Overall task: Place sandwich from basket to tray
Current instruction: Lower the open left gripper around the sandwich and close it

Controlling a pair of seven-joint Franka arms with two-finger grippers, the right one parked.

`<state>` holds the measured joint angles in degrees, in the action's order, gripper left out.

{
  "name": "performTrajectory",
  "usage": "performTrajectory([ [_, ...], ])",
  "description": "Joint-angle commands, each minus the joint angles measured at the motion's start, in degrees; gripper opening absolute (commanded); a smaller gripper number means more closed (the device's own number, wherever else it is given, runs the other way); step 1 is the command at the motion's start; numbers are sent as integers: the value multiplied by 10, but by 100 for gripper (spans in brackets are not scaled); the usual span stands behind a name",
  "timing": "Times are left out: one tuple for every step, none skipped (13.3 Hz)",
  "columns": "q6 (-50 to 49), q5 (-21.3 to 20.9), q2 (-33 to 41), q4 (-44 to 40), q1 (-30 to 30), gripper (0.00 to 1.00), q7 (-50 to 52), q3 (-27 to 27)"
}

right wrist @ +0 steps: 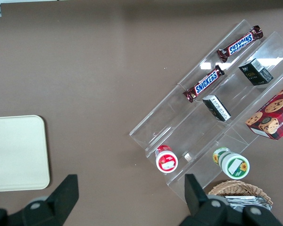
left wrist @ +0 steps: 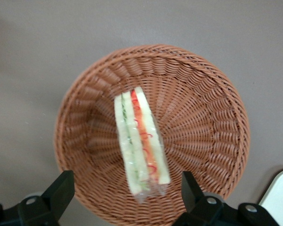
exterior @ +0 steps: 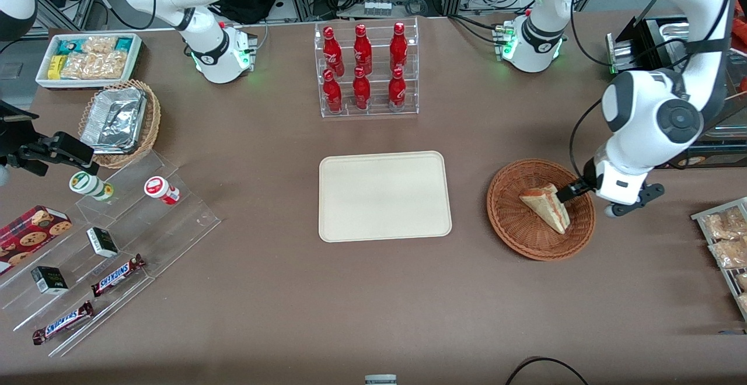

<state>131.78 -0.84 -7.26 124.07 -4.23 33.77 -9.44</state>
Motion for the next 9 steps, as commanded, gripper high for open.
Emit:
performTrajectory([
  [38,2,-2,28,10,100,55,-1],
  [38,1,-6,29,10,100,60,-1],
  [38,2,-7,31,10,100,74,-1],
  [38,2,-11,32,13,100,78,-1],
  [38,2,-17,33,13,100,83,-1],
  [38,2,-24,33,13,100,87,-1],
  [40,2,-29,33,14,100,87,-1],
  [57,1,-36,34,14,100,88,-1],
  [72,2,-44,38,14,100,89,-1],
])
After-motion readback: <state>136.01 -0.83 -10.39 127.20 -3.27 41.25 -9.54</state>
